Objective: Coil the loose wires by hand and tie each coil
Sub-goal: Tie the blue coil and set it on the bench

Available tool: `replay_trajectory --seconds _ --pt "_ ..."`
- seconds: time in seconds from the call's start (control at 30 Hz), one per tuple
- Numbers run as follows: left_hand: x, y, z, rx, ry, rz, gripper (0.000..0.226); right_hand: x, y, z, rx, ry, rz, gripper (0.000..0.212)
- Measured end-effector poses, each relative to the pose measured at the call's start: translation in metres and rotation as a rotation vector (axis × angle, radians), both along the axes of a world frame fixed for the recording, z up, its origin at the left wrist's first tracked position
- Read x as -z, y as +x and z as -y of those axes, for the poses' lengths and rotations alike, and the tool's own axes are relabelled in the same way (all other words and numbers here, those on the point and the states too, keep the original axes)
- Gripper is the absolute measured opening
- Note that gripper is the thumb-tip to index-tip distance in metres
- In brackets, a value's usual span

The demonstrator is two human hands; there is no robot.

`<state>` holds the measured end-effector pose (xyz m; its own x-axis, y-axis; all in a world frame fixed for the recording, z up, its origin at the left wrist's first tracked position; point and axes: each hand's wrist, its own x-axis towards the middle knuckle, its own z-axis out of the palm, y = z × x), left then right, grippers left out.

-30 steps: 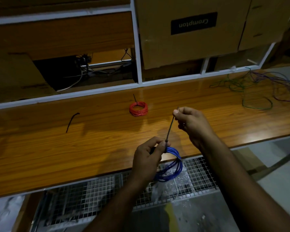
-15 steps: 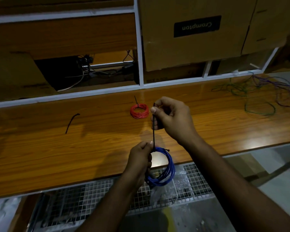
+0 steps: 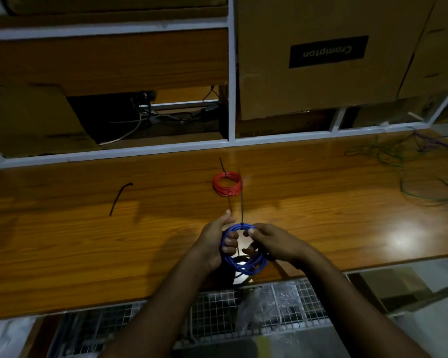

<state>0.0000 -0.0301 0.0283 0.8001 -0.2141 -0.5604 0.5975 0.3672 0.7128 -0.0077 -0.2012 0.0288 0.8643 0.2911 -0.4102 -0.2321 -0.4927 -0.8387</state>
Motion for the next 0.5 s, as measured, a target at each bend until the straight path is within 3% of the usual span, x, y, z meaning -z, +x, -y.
replay_trajectory --seconds 0.1,0.2,0.33,0.5 --pt "-0.003 0.012 -0.006 -0.013 0.076 0.072 0.02 0.014 0.015 -0.007 0.129 0.046 0.102 0.023" --pt "-0.004 0.022 -0.018 -0.01 0.288 0.191 0.014 0.017 0.035 -0.015 0.253 -0.026 0.19 0.019" --pt "0.011 0.041 -0.032 0.088 0.52 0.255 0.026 0.029 0.058 -0.022 0.293 -0.199 0.3 0.026" --pt "0.048 0.053 -0.035 0.305 1.191 0.633 0.038 0.06 0.061 -0.032 0.223 -0.457 0.479 0.033"
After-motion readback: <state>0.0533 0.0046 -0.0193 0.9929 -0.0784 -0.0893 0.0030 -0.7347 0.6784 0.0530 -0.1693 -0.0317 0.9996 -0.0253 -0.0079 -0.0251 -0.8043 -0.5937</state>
